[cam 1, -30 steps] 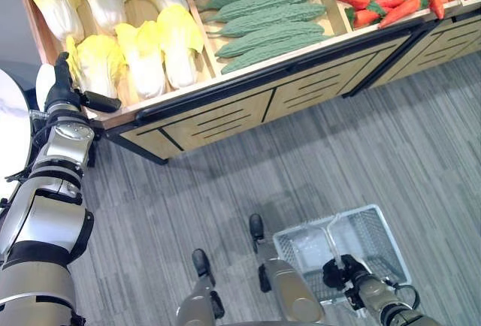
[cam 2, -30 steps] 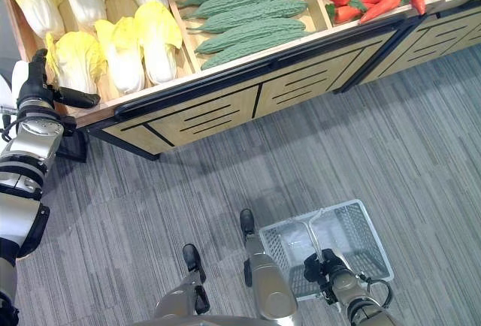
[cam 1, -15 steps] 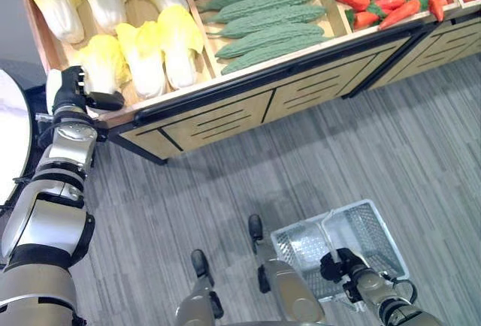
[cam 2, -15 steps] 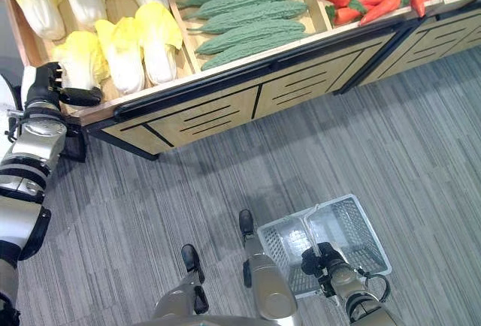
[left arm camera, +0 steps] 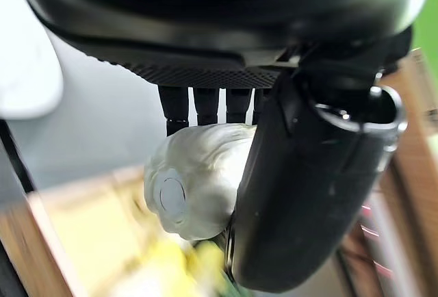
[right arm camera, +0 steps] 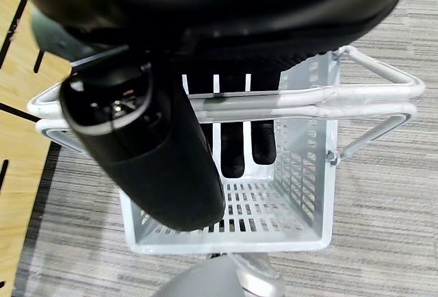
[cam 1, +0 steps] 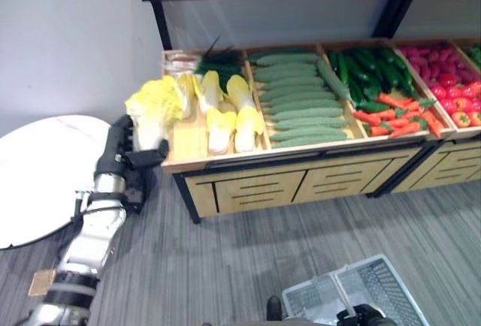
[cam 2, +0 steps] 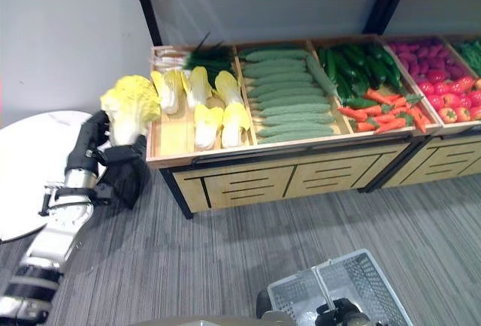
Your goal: Get the vegetables into the basket
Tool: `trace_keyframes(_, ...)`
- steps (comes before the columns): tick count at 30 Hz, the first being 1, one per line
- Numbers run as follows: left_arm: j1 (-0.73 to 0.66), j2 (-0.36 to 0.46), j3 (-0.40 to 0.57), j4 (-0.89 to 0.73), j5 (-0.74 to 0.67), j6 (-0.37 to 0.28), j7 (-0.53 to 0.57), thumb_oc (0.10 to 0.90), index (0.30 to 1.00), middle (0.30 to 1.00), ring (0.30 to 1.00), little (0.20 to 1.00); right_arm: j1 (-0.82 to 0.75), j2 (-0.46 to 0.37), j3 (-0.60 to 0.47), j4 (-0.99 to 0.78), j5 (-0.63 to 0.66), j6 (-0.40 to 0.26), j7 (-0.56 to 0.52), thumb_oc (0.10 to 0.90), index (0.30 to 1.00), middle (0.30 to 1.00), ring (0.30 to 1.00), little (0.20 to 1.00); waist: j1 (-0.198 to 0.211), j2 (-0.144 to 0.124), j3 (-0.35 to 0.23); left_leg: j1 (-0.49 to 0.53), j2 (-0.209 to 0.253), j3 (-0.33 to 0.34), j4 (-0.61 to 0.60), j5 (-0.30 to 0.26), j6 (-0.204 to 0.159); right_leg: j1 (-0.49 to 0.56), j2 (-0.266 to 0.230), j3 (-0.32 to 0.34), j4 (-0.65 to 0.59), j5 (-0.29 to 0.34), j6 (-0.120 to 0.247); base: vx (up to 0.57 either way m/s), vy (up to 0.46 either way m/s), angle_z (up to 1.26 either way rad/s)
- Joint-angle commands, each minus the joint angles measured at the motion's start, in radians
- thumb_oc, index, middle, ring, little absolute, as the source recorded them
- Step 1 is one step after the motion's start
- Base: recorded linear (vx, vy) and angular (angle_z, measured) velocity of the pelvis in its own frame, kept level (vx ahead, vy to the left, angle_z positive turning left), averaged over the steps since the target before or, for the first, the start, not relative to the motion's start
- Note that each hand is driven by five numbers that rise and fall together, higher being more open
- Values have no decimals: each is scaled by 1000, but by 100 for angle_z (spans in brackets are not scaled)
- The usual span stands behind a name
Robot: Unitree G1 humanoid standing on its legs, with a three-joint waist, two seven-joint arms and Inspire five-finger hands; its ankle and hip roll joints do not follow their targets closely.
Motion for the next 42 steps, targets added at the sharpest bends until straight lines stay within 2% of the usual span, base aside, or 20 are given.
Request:
trace_keyframes(1, -200, 74, 66, 16, 23, -90, -35, 400, 300, 300, 300, 300, -31, -16, 13, 41, -13, 0, 15, 400, 300, 300, 300, 300, -26, -17, -23, -48, 21, -55, 14, -14, -30, -8, -84, 37, 36, -80, 110, -17, 59, 0)
trace_keyframes(2, -156, 82, 80, -55, 32, -89, -67, 400, 300, 300, 300, 300, -28, -14, -7, 47, -6, 2, 15, 400, 300, 300, 300, 300, -19, -19, -25, -44, 16, -60, 16, -19, -24, -3, -90, 36, 39, -81, 112, -11, 39, 0)
trace_keyframes(3, -154, 82, 82, -57, 33, -87, -68, 400, 300, 300, 300, 300, -28, -15, -6, 47, -6, 2, 15, 400, 300, 300, 300, 300, -20, -19, -25, -44, 16, -60, 16, -19, -24, -2, -90, 36, 39, -81, 112, -35, 90, -1)
trace_keyframes(4, -100, 78, 106, -145, 20, -95, -94, 400, 300, 300, 300, 300, -28, -11, -18, 52, -2, 2, 17, 400, 300, 300, 300, 300, -14, -24, -28, -36, 10, -60, 16, -26, -17, 1, -96, 38, 42, -78, 115, -24, 54, 0)
trace_keyframes(8, -51, 64, 111, -217, 24, -93, -114, 400, 300, 300, 300, 300, -38, -3, -12, 50, 7, -3, 16, 400, 300, 300, 300, 300, -7, -31, -19, -32, -1, -64, 15, -30, -5, -7, -104, 48, 50, -70, 122, -59, 52, -2)
trace_keyframes(18, -35, 39, 89, -231, -14, -79, -124, 400, 300, 300, 300, 300, -34, 13, -9, 52, 10, -2, 8, 400, 300, 300, 300, 300, -3, -39, -18, -40, -17, -71, 10, -27, 6, -13, -117, 49, 49, -61, 128, -28, 23, 0)
trace_keyframes(23, -78, 60, 57, -221, -9, -72, -131, 400, 300, 300, 300, 300, -27, 8, -33, 26, 35, -7, -10, 400, 300, 300, 300, 300, -20, -43, -5, -53, -42, -68, 9, -31, 21, -38, -137, 61, 52, -38, 140, -53, 77, 0)
trace_keyframes(26, -108, 78, 42, -215, -7, -76, -132, 400, 300, 300, 300, 300, -31, 5, -42, 10, 47, -11, -17, 400, 300, 300, 300, 300, -33, -41, 16, -67, -61, -48, 9, -32, 33, -77, -147, 89, 53, -9, 152, -94, 98, -18)
trace_keyframes(29, -134, 81, 27, -204, -14, -81, -125, 400, 300, 300, 300, 300, -41, 7, -55, -6, 63, -15, -23, 400, 300, 300, 300, 300, -50, -39, 36, -79, -73, 3, 7, -34, 41, -130, -156, 112, 54, 32, 179, -81, 80, -44)
trace_keyframes(30, -135, 82, 29, -198, -19, -81, -118, 400, 300, 300, 300, 300, -46, 14, -55, -18, 65, -19, -29, 400, 300, 300, 300, 300, -42, -30, 54, -75, -56, 47, 8, -42, 40, -155, -160, 64, 81, 37, 183, -70, 9, -94)
trace_keyframes(31, -136, 83, 30, -198, -19, -82, -118, 400, 300, 300, 300, 300, -47, 14, -55, -19, 65, -18, -29, 400, 300, 300, 300, 300, -41, -32, 54, -78, -57, 49, 7, -35, 39, -160, -161, 66, 82, 42, 182, -76, 1, -107)
trace_keyframes(34, -123, 87, 45, -194, -11, -78, -117, 400, 300, 300, 300, 300, -51, 23, -42, -35, 52, -23, -27, 400, 300, 300, 300, 300, -25, -11, 71, -76, -20, 110, 7, -22, 28, -164, -187, -101, 146, 5, 162, -53, -3, -93)
trace_keyframes(35, -111, 86, 58, -198, 0, -72, -125, 400, 300, 300, 300, 300, -50, 21, -36, -38, 49, -23, -26, 400, 300, 300, 300, 300, -23, -14, 58, -69, -11, 156, 9, -25, 17, -125, -184, -167, 125, -5, 156, 19, -33, -84)
trace_keyframes(40, -108, 71, 53, -194, -7, -71, -139, 400, 300, 300, 300, 300, -40, 11, -41, -40, 55, -19, -25, 400, 300, 300, 300, 300, -32, -20, 42, -58, -10, 155, 16, -20, 8, -94, -169, -154, 75, -1, 143, 79, -68, -43)
trace_keyframes(42, -104, 59, 46, -190, -21, -62, -137, 400, 300, 300, 300, 300, -34, 2, -44, -43, 60, -16, -25, 400, 300, 300, 300, 300, -36, -16, 30, -46, 9, 150, 19, -16, -7, -67, -145, -158, 61, -22, 130, 144, -158, -20)
